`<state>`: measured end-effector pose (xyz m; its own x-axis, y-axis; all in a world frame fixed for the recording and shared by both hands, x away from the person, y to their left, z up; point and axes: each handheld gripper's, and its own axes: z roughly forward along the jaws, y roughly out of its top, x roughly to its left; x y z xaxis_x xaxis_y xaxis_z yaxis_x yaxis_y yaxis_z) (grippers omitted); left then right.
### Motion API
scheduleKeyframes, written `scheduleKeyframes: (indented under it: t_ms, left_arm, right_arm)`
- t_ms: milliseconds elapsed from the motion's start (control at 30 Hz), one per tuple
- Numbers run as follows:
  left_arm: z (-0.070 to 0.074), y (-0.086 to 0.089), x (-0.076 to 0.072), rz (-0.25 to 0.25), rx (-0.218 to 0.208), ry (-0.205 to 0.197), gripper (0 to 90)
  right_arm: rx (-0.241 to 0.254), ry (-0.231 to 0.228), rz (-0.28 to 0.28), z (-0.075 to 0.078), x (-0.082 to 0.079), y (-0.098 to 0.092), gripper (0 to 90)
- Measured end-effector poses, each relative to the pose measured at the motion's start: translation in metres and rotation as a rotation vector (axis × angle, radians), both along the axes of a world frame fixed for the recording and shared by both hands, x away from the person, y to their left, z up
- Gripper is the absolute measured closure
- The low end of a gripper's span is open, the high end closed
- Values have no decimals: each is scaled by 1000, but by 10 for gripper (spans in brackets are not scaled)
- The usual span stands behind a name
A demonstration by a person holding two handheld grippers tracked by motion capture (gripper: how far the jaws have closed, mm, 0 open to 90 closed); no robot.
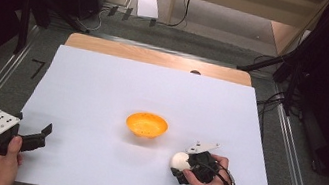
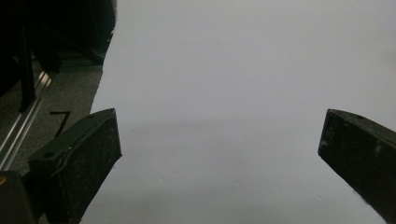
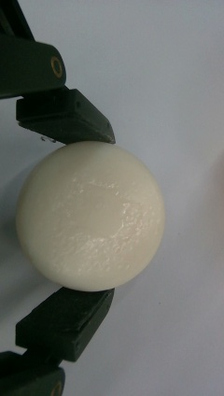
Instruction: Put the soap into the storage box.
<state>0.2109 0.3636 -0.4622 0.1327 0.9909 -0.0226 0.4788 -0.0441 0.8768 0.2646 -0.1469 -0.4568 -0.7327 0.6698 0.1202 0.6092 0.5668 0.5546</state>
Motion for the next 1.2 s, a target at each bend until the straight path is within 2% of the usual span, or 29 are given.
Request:
scheduleKeyframes:
  t_ms: [200, 300, 700, 900, 1100, 1200]
  left_arm:
    - [0, 0, 0, 0, -2, 1, 0]
    - [0, 0, 0, -1, -2, 2, 0]
    - [0, 0, 0, 6, -5, -3, 0]
    - [0, 1, -1, 4, -5, -3, 0]
    - [0, 1, -1, 2, -7, -6, 0]
    - [0, 1, -1, 7, -13, -8, 0]
  right_arm:
    - [9, 1, -3, -2, 1, 1, 243]
    - [6, 13, -11, -3, 2, 2, 242]
    - [-12, 9, -30, -5, 6, 8, 249]
    - [22, 2, -27, 3, 11, 6, 249]
    - [24, -11, -28, 16, 16, 7, 249]
    - [39, -15, -36, 22, 18, 9, 249]
